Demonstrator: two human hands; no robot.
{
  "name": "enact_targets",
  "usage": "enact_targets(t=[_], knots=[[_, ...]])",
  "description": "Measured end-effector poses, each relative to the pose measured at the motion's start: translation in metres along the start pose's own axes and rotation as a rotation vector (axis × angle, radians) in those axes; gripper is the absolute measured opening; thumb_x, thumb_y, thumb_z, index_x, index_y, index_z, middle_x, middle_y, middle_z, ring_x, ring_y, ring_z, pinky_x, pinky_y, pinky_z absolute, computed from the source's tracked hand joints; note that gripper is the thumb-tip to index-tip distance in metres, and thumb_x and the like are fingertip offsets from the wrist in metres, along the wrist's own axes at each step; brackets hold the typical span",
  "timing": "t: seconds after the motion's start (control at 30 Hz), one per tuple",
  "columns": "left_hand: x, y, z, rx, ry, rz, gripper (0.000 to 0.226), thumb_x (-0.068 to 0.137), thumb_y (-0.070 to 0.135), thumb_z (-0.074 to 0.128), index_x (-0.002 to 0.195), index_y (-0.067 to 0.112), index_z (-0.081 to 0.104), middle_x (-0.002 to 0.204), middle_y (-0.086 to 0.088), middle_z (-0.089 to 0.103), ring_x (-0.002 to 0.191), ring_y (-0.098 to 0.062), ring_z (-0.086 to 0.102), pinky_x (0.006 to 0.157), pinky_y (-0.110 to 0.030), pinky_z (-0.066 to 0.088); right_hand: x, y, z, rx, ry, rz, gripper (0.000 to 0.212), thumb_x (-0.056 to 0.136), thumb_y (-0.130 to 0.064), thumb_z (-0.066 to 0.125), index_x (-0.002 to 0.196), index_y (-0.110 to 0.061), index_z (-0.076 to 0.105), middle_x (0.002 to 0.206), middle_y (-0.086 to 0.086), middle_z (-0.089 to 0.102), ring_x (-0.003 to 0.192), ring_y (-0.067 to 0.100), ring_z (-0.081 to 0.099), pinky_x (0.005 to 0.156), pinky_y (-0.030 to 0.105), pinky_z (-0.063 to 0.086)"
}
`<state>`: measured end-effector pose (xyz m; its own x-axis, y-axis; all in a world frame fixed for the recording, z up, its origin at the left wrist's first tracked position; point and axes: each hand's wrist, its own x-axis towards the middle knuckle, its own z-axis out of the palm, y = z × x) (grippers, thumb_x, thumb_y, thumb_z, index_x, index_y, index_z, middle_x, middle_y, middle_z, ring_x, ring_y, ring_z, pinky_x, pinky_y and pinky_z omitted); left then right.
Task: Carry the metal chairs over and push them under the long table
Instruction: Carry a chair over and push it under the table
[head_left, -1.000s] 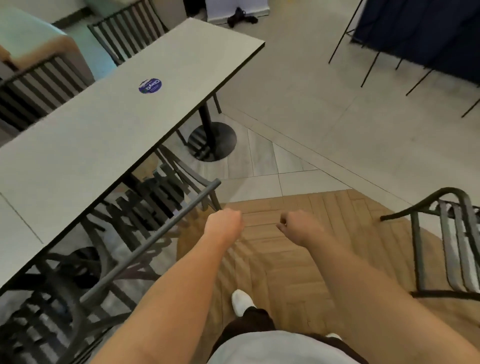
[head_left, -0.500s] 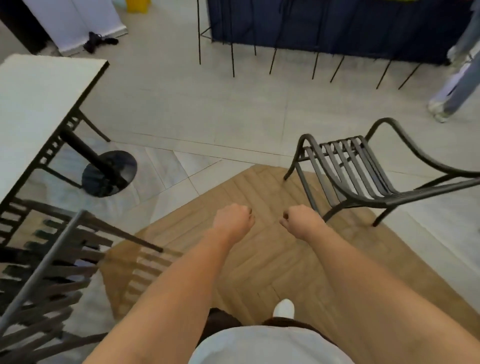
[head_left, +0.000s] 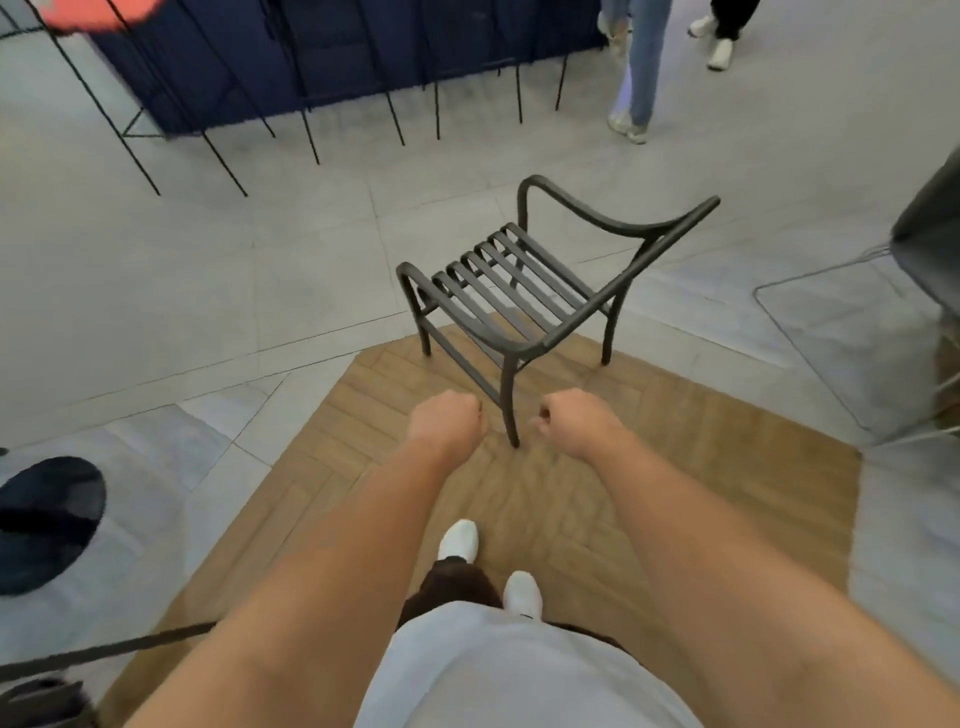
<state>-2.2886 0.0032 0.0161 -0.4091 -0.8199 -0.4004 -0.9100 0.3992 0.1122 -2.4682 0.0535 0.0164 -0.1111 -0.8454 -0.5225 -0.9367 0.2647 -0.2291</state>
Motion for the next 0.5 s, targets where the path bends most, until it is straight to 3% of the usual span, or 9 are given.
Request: enact_targets(t=[0.23, 0.4, 0.5], knots=[[0.089, 0.055, -0.026, -0.007, 0.033, 0.083, 0.034, 0.107, 0.035, 0.037, 0.097, 0.017, 0.063, 0.083, -0.002, 0.061, 0.076, -0.026, 0.061, 0.068, -0.040, 0.056, 0.035, 0.074, -0.031, 0.049, 0.050, 0.139, 0.020, 0.100, -0.031, 0.053, 0.101, -0.017, 0.067, 0.107, 0.008, 0.068, 0.100, 0.031, 0.062, 0.072, 0.030, 0.039], [0.157, 0.063, -0.049, 0.000, 0.004, 0.123, 0.038, 0.107, 0.035, 0.036, 0.094, 0.015, 0.065, 0.081, -0.003, 0.062, 0.072, -0.025, 0.062, 0.068, -0.039, 0.057, 0.081, 0.101, -0.067, 0.087, 0.059, 0.205, 0.012, 0.096, -0.029, 0.054, 0.090, -0.022, 0.060, 0.102, 0.008, 0.070, 0.099, 0.032, 0.064, 0.072, 0.032, 0.042], [0.193, 0.067, -0.063, 0.024, -0.029, 0.144, 0.036, 0.107, 0.034, 0.035, 0.099, 0.014, 0.064, 0.087, -0.005, 0.064, 0.077, -0.027, 0.063, 0.067, -0.039, 0.054, 0.107, 0.110, -0.088, 0.119, 0.077, 0.219, 0.018, 0.095, -0.032, 0.058, 0.103, -0.017, 0.066, 0.112, 0.011, 0.069, 0.106, 0.033, 0.063, 0.082, 0.035, 0.049]])
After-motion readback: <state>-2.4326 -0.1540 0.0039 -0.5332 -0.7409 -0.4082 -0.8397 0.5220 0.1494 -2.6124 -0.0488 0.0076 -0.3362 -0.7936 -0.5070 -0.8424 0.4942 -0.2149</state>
